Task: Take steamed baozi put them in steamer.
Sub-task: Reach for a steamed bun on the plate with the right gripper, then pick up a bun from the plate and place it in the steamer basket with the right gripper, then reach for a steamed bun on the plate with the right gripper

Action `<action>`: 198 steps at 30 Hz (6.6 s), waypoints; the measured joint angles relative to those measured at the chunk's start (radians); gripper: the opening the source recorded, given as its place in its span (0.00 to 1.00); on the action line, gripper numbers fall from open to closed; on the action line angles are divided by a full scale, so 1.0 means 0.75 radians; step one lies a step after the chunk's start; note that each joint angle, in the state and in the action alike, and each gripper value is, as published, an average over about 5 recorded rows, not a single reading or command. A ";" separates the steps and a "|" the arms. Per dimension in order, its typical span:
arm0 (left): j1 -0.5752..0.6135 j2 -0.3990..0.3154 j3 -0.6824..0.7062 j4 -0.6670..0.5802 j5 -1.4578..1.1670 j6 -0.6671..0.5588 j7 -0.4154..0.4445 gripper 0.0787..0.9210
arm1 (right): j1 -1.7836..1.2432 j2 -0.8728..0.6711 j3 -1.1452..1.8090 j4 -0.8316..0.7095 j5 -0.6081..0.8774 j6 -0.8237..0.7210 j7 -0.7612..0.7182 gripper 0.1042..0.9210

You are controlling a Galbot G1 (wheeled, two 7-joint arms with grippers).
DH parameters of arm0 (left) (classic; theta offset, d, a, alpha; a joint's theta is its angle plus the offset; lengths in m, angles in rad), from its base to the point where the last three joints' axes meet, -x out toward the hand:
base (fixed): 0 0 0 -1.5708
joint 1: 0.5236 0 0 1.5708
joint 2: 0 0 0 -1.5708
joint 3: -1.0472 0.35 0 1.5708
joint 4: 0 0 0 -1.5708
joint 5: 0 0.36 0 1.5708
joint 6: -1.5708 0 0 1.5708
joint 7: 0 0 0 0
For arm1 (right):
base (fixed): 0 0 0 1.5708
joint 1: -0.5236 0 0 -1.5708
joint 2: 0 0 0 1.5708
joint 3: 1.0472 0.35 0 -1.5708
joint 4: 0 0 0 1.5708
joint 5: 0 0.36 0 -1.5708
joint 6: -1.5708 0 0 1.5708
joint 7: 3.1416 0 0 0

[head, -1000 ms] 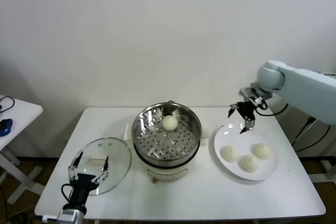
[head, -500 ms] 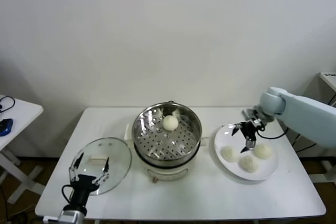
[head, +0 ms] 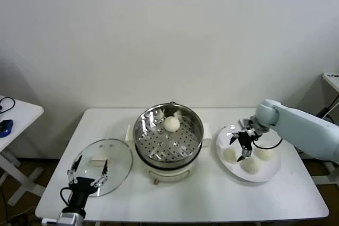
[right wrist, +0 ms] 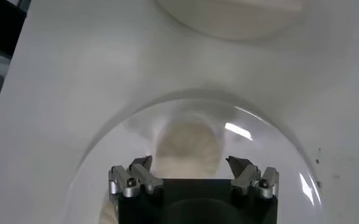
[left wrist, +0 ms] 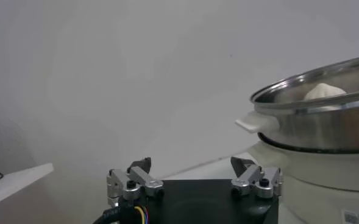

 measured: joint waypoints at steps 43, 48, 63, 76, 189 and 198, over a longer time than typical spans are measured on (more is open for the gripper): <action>-0.018 -0.006 0.015 0.007 0.004 0.010 -0.002 0.88 | 0.382 0.036 -0.224 0.041 0.301 -0.036 -0.057 0.74; -0.018 -0.006 0.021 0.005 0.008 0.010 0.000 0.88 | 0.597 0.087 -0.360 0.061 0.489 -0.042 -0.065 0.74; -0.021 -0.031 0.040 -0.012 0.032 0.004 0.005 0.88 | 0.798 0.403 -0.442 0.110 0.791 -0.138 -0.020 0.74; -0.029 -0.046 0.034 -0.028 0.031 0.010 0.004 0.88 | 0.662 0.672 -0.422 0.059 0.813 -0.193 0.017 0.74; -0.008 -0.012 0.004 -0.033 -0.019 0.015 -0.021 0.88 | 0.010 -0.256 -0.002 0.265 -0.214 0.072 -0.077 0.88; -0.019 -0.013 0.008 -0.024 -0.013 0.018 -0.021 0.88 | -0.056 -0.226 0.051 0.220 -0.265 0.089 -0.074 0.88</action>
